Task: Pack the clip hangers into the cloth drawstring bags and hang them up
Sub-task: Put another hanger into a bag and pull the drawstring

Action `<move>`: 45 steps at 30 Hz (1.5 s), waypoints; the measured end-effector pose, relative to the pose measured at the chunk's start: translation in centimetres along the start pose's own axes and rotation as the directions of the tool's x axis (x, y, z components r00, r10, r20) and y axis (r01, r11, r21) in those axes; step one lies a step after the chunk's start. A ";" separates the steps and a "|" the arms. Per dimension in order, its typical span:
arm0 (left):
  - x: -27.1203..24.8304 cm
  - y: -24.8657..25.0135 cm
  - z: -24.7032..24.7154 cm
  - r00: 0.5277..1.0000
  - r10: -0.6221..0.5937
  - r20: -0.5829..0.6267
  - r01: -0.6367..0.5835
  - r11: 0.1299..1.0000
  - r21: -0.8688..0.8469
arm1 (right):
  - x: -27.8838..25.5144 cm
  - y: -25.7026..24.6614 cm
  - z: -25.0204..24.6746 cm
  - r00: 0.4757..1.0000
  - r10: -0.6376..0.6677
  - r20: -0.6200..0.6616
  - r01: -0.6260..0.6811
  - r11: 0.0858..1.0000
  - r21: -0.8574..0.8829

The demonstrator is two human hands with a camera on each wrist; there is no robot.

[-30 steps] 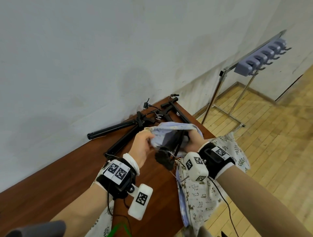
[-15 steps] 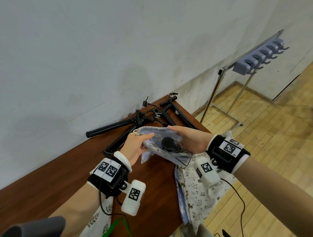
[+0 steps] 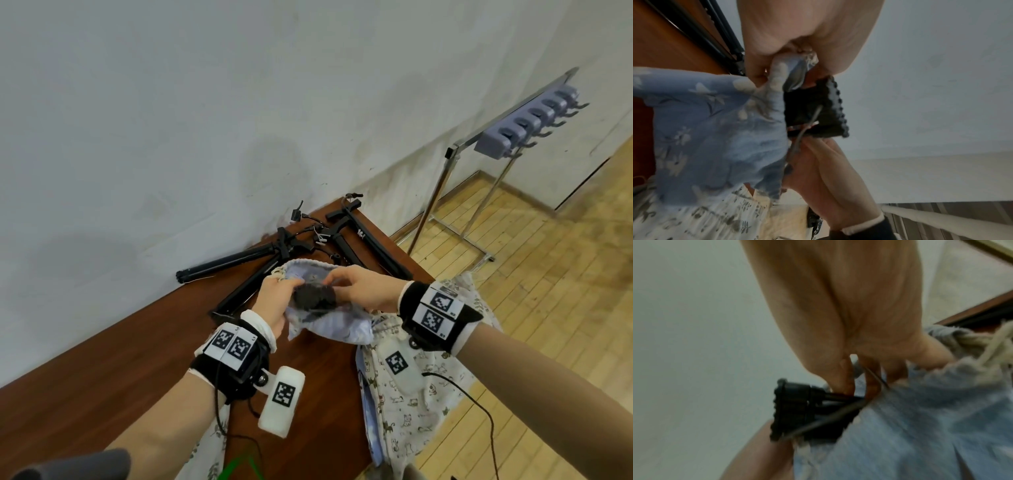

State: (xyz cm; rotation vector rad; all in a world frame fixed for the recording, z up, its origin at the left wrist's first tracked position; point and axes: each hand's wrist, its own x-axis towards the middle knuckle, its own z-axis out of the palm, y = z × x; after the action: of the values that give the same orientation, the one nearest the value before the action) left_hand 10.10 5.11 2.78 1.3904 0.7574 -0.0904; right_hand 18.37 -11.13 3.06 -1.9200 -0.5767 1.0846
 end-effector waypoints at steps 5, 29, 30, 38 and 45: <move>-1.4 -0.7 1.0 0.995 0.097 0.023 -0.098 0.994 0.055 | 2.0 0.6 0.3 0.989 0.119 -0.082 -0.099 0.972 0.211; 1.5 1.0 2.7 0.883 0.465 -0.068 -0.367 0.772 0.520 | -2.5 6.2 -2.6 0.876 0.253 -0.411 -0.307 0.949 -0.069; 1.5 1.1 2.8 0.881 0.467 -0.073 -0.364 0.769 0.526 | -2.5 6.4 -2.6 0.855 0.249 -0.456 -0.298 0.954 -0.038; 1.5 0.7 4.0 0.865 0.491 -0.105 -0.364 0.757 0.542 | -5.4 5.8 -4.5 0.860 0.416 -0.297 -0.027 0.617 0.787; 1.0 -0.1 4.7 0.856 0.509 -0.096 -0.379 0.742 0.553 | -8.2 3.0 -5.2 0.871 0.158 -0.466 0.195 0.759 0.622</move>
State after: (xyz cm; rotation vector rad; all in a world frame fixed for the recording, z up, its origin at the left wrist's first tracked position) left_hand 12.82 1.16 2.10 2.1065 0.5915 0.2854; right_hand 18.53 -20.90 5.78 -1.4518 0.0910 0.6027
